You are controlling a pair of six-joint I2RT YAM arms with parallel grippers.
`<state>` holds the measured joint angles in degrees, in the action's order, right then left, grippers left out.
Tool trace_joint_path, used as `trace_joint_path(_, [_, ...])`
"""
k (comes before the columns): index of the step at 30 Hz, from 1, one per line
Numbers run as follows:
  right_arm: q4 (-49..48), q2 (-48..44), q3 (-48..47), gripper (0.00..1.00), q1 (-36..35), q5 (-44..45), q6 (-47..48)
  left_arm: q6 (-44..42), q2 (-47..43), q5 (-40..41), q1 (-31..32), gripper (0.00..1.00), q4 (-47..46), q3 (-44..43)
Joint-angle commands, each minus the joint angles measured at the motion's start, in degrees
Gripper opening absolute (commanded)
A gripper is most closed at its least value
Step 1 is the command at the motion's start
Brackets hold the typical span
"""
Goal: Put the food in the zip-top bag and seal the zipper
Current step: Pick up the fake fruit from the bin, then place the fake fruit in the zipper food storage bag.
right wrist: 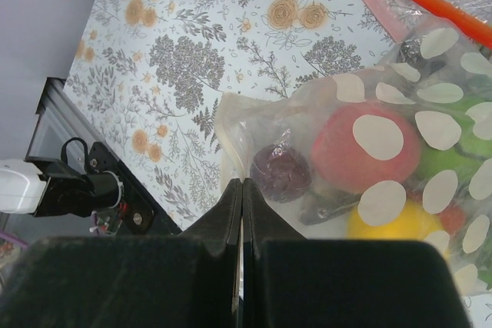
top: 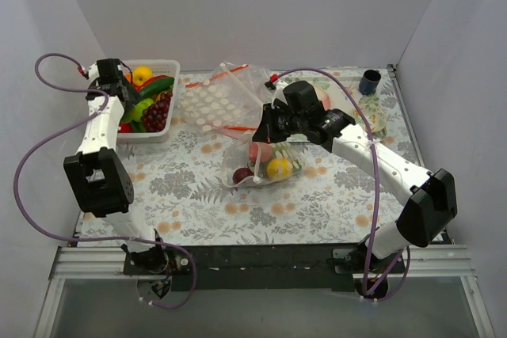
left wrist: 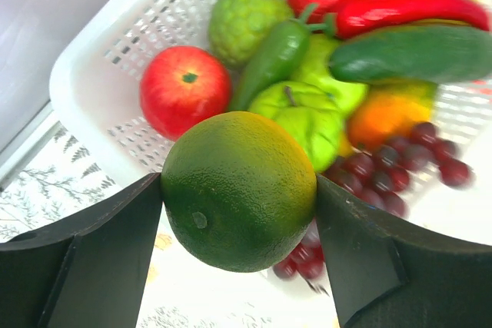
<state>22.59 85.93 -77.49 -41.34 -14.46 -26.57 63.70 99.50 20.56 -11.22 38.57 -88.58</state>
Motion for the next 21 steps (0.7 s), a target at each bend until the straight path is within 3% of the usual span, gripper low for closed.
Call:
trace_joint_path(1, [-0.26, 0.55, -3.28, 0.01, -0.40, 1.10, 0.55, 0.90, -8.78, -4.73, 2.16, 0.45, 0.11, 0.42])
trace_joint_path(6, [0.08, 0.91, -3.80, 0.01, -0.76, 2.24, 0.29, 2.39, -15.73, -7.45, 7.26, 0.45, 0.19, 6.02])
trace_joint_path(14, [1.05, 0.99, -5.03, 0.01, -0.85, 5.31, 0.03, 9.50, -30.32, -27.99, 15.17, 0.44, -3.23, 19.13])
trace_joint_path(21, [2.46, 3.10, -8.20, 0.01, -0.85, 7.42, -0.85, 15.74, -38.68, -33.03, 25.28, 0.44, -4.81, 26.61])
